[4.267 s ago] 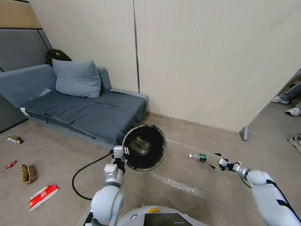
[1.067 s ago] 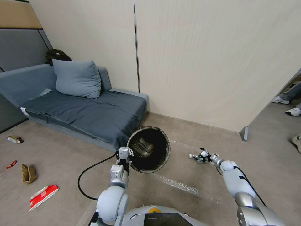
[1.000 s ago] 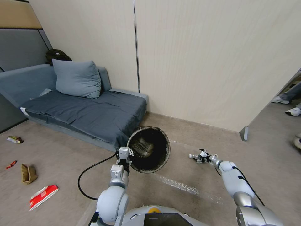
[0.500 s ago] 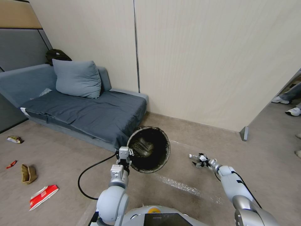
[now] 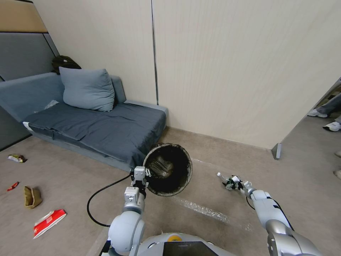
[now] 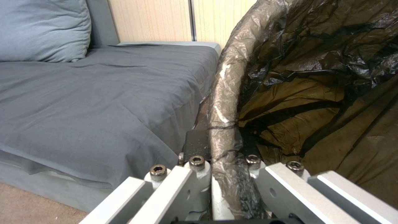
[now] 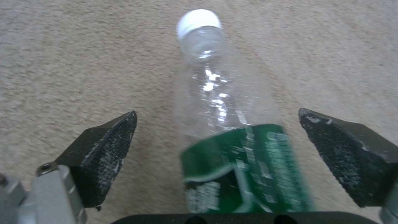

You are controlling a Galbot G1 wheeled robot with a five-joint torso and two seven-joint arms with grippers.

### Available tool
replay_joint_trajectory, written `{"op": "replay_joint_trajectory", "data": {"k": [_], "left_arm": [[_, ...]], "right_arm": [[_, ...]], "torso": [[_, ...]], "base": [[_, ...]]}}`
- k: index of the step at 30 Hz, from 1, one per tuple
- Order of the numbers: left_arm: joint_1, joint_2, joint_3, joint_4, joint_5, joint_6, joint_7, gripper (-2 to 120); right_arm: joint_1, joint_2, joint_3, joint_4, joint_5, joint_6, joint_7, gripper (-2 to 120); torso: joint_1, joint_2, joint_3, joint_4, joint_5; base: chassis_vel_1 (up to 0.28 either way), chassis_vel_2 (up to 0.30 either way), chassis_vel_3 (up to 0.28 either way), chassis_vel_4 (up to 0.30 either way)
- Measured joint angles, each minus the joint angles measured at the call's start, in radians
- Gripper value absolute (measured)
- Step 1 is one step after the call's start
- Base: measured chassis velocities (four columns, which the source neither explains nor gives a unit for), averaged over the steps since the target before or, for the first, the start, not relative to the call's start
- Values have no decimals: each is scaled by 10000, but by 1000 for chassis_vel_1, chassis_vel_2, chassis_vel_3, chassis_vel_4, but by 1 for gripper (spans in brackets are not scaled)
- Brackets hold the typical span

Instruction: Pick up the trash bin, then pick up the garbage from the floor and place it into the trash bin.

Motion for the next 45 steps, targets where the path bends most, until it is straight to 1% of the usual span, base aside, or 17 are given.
{"op": "replay_joint_trajectory", "data": {"k": [3, 5, 7, 8, 10, 11, 12, 15, 17, 19, 20, 22, 30, 38, 40, 43, 45], "left_arm": [[-49, 10, 5, 23, -29, 0, 0, 0], [-54, 13, 12, 35, -31, 0, 0, 0], [-66, 28, 29, 60, -42, 0, 0, 0], [-66, 28, 29, 60, -42, 0, 0, 0], [-81, 38, 33, 62, -57, 0, 0, 0], [-81, 47, 31, 62, -65, 1, 0, 0], [-81, 47, 31, 62, -65, 1, 0, 0], [-83, 72, 29, 57, -89, 5, -4, 0], [-86, 80, 29, 51, -95, 7, -5, 0], [-92, 101, 34, 32, -114, 12, -10, 0], [-92, 101, 34, 32, -114, 12, -10, 0], [-100, 117, 39, 11, -132, 17, -12, 0], [-116, 148, 63, -5, -156, 23, -18, 0], [-192, 220, 100, 138, -200, 23, -23, 0], [-224, 250, 124, 197, -267, 23, -33, 0], [-255, 265, 125, 227, -307, 28, -37, 0], [-283, 288, 138, 288, -338, 40, -44, 0]], "right_arm": [[-14, 119, -4, 37, 0, 2, 44, 85], [-20, 139, -5, 39, 0, 3, 49, 82], [-37, 218, -6, 40, 0, 3, 74, 73], [-37, 218, -6, 40, 0, 3, 74, 73], [-52, 299, -8, 37, 0, 3, 117, 61], [-60, 323, -8, 36, 1, 4, 127, 58], [-60, 323, -8, 36, 1, 4, 127, 58], [-101, 370, -2, 49, 11, 13, 151, 43], [-123, 377, -1, 68, 16, 19, 156, 41], [-188, 362, 4, 118, 38, 47, 161, 34], [-188, 362, 4, 118, 38, 47, 161, 34], [-234, 318, 5, 137, 56, 59, 161, 29], [-330, 248, 28, 202, 86, 86, 179, 28], [-554, 331, 22, 388, 432, 269, 519, 28], [-751, 475, -24, 752, 842, 349, 691, 28], [-944, 605, -67, 1195, 1133, 580, 872, 28], [-1355, 685, -186, 2035, 1646, 653, 1049, 28]], "torso": [[0, 0, 0, 1, -2], [0, 1, 0, 1, -1], [0, 0, 0, 0, -1], [0, 0, 0, 0, -1], [0, 0, 0, 1, -1], [0, 0, 0, 0, -1], [0, 0, 0, 0, -1], [0, 1, 0, 0, -6], [-1, 0, 0, 0, -4], [-1, 1, -1, 2, -4], [-1, 1, -1, 2, -4], [0, 0, -1, 4, 0], [-1, 1, -1, 1, 0], [-1, 0, 0, -4, -2], [0, 0, 0, -4, 6], [0, 0, 0, 4, 5], [0, 0, 0, 4, 3]], "base": [[0, 0, 0, 0], [0, 0, 0, 0], [0, 0, 0, 0], [0, 0, 0, 0], [0, 0, 0, 0], [0, 0, 0, 0], [0, 0, 0, 0], [0, 0, 0, 0], [0, 0, 0, 0], [0, 0, 0, 0], [0, 0, 0, 0], [0, 0, 0, 0], [0, 0, 0, 0], [0, 0, 0, 0], [0, 0, 0, 0], [0, 0, 0, 0], [0, 0, 0, 0]]}}
